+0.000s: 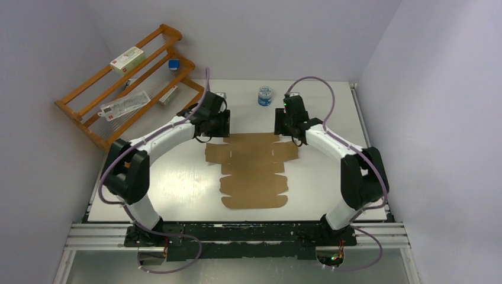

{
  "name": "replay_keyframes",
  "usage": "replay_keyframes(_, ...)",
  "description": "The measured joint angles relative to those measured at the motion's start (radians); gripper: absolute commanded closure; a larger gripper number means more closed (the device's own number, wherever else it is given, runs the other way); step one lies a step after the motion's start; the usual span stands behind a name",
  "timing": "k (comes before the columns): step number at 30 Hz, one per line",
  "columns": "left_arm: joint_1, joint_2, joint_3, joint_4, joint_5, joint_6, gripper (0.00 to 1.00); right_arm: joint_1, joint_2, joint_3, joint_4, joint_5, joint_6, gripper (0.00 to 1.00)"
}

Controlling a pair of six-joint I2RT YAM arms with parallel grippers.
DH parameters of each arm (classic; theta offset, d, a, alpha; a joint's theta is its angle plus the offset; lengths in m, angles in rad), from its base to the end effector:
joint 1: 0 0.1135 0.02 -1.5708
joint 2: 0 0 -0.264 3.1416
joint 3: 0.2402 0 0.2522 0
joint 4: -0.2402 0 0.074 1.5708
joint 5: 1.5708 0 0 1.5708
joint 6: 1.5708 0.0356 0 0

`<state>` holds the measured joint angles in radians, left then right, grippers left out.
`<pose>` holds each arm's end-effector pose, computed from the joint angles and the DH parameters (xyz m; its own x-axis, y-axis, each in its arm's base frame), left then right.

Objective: Fold the paper box

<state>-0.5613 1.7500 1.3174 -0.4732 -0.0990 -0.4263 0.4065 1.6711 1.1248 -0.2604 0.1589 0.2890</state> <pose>0.3254 -0.2004 0.2389 -0.8042 0.0196 -0.5940 0.1598 0.9698 -0.1843 0.3351 0.1381 0.2214 -0.7183 -0.0028 -0.6958 -0.0888 0.9922 0.0877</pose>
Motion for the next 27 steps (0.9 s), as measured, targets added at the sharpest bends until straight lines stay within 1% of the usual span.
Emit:
replay_keyframes(3,0.01,-0.079,-0.073,0.024,0.041,-0.011,0.34,-0.021,-0.087,-0.063,0.026,-0.062,0.008,0.42)
replay_keyframes(6,0.02,-0.164,-0.192,0.06,0.097,-0.034,0.33,-0.051,-0.188,-0.163,0.061,-0.157,0.029,0.42)
replay_keyframes(10,0.039,-0.264,-0.366,0.098,0.184,-0.075,0.32,-0.15,-0.307,-0.32,0.124,-0.302,0.07,0.41)
replay_keyframes(13,0.064,-0.317,-0.468,0.134,0.245,-0.102,0.31,-0.22,-0.373,-0.434,0.158,-0.405,0.103,0.41)
replay_keyframes(20,0.082,-0.396,-0.617,0.225,0.345,-0.159,0.33,-0.245,-0.435,-0.612,0.294,-0.594,0.183,0.41)
replay_keyframes(24,0.082,-0.396,-0.68,0.294,0.383,-0.193,0.35,-0.26,-0.436,-0.698,0.364,-0.637,0.225,0.41)
replay_keyframes(27,0.082,-0.374,-0.698,0.328,0.401,-0.21,0.37,-0.265,-0.431,-0.733,0.401,-0.648,0.243,0.41)
